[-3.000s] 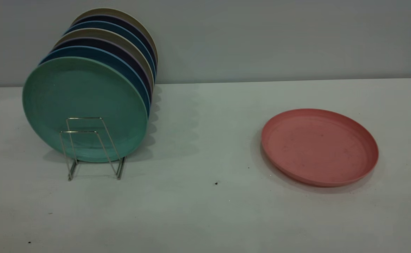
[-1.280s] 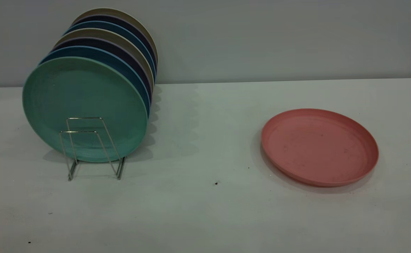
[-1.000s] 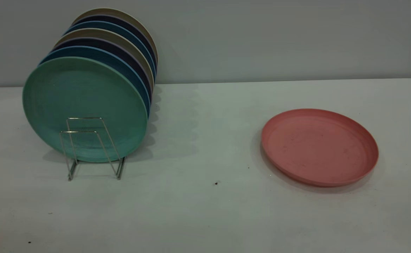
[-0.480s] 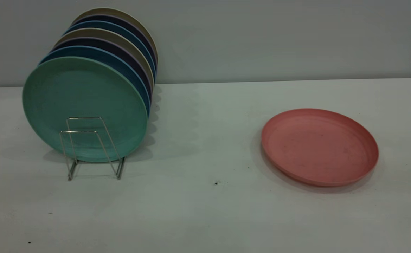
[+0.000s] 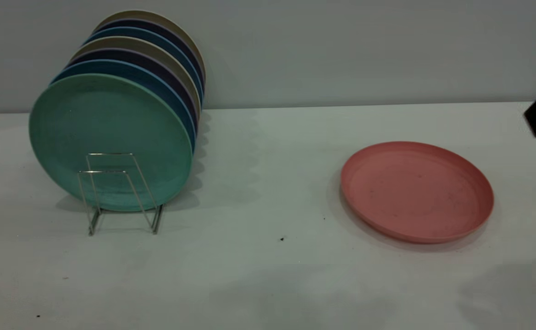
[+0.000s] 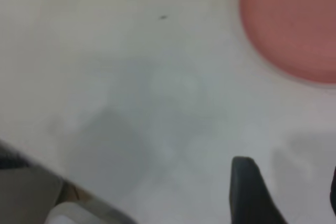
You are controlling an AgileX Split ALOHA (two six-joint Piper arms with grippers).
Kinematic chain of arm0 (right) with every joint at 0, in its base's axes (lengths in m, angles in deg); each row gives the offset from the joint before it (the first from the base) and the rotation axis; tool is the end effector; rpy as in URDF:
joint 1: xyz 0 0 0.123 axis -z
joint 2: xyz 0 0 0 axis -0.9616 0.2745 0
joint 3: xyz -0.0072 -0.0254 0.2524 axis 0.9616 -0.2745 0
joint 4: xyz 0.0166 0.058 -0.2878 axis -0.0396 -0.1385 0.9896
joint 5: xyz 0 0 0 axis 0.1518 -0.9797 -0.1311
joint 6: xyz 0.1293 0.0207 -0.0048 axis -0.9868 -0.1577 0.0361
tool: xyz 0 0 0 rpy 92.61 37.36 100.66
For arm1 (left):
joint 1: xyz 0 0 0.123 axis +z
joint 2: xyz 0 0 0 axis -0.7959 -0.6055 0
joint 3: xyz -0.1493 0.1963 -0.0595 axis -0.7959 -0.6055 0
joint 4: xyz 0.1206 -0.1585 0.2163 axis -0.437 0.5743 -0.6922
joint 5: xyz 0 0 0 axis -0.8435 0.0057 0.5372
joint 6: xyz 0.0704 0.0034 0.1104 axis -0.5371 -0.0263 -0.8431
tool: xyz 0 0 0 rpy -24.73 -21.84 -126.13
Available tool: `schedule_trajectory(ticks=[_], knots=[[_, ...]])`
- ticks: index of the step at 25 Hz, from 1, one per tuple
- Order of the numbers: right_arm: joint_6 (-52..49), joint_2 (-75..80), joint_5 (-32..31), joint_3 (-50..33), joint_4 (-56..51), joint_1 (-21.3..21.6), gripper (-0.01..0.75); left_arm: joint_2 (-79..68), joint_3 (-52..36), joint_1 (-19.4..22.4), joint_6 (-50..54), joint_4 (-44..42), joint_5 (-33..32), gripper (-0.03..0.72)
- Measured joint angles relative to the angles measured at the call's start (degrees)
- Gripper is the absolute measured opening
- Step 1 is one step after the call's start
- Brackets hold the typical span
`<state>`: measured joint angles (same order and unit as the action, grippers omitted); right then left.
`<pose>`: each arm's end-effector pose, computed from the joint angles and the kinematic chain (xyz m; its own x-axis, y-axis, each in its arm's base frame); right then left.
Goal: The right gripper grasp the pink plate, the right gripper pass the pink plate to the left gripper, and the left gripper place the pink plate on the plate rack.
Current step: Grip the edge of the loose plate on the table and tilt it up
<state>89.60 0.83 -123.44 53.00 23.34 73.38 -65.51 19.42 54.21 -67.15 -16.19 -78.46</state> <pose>0.2993 0.0589 0.1435 -0.8230 -0.1579 -0.5456 -0.3578 0.8902 0.2821 0.2331 -0.0402 0.2512 -0.6316 0.0033 -0.7753 0.2611 0.9425 -0.2087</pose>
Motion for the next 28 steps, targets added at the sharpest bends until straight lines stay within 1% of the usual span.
schedule_trajectory(ticks=[3,7,10,13,18,28], knots=[[1.38,9.16,0.26,3.46,-1.53,3.97,0.389,-0.05,0.0,0.0,-0.66,0.04,0.18,0.393],[8.55,19.33,-3.32,8.01,-9.16,10.11,0.389,-0.05,0.0,0.0,-0.89,0.04,0.25,0.393],[13.93,25.74,-5.15,10.72,-14.73,12.6,0.389,-0.05,0.0,0.0,-1.0,0.04,0.25,0.393],[15.93,30.67,-3.84,12.65,-15.85,13.19,0.389,-0.05,0.0,0.0,-1.0,0.04,0.25,0.393],[16.93,38.06,1.16,16.03,-15.97,13.18,0.389,-0.05,0.0,0.0,-1.0,0.04,0.25,0.393],[17.35,48.84,4.75,24.06,-17.51,13.18,0.389,-0.05,0.0,0.0,-1.05,0.04,0.25,0.393]])
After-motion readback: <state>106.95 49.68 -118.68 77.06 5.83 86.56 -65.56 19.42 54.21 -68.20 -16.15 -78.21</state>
